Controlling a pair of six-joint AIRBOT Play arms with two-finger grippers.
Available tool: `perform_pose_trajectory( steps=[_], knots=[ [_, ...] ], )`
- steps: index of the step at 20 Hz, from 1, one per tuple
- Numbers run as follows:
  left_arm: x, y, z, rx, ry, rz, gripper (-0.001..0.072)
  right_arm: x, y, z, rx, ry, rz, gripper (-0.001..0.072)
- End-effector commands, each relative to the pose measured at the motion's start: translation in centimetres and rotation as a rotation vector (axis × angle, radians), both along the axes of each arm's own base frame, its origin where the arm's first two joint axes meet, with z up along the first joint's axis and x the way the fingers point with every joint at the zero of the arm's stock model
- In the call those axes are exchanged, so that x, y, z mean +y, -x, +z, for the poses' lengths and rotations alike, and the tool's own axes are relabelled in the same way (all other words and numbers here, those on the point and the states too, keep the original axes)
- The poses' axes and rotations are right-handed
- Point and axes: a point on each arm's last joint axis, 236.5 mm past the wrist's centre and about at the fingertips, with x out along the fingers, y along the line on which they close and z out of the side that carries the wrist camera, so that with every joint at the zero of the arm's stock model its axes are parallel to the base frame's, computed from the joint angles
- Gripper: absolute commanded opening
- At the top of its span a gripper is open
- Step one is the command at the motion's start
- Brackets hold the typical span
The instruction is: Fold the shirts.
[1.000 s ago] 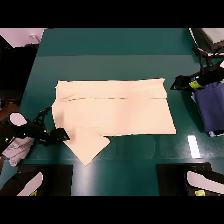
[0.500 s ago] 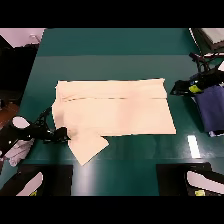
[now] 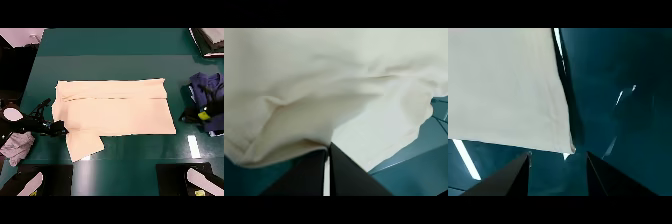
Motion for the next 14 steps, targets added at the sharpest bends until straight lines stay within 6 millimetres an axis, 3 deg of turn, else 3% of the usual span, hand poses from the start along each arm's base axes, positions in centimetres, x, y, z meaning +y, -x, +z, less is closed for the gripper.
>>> perform_pose_trajectory(
  steps=[1, 5, 9, 11, 12, 14],
  knots=[
    [-0.1, -0.4, 0.6, -0.015, 0.004, -0.009, 0.0023, 1.2, 2.2, -2.9, 0.011, -0.104, -0.065, 0.0408],
    [-0.1, -0.3, 0.6, -0.012, 0.004, -0.012, 0.0023, 2.1, 2.7, -4.7, 0.010, -0.106, -0.073, 0.0408],
    [-0.1, -0.2, 0.6, -0.012, 0.005, -0.012, 0.0024, 3.1, 3.1, -5.2, 0.016, -0.103, -0.040, 0.0388],
    [-0.1, -0.2, 0.6, -0.010, 0.005, -0.014, 0.0024, 3.7, 3.2, -5.2, 0.019, -0.102, -0.009, 0.0201],
    [-0.2, 0.0, 0.6, -0.009, 0.006, -0.024, 0.0024, 3.9, 3.3, -5.3, 0.020, -0.096, 0.009, 0.0027],
    [-0.1, 0.7, 0.7, 0.003, -0.002, -0.075, 0.0022, 4.3, 3.9, -4.8, 0.034, -0.102, 0.037, 0.0017]
  ],
)
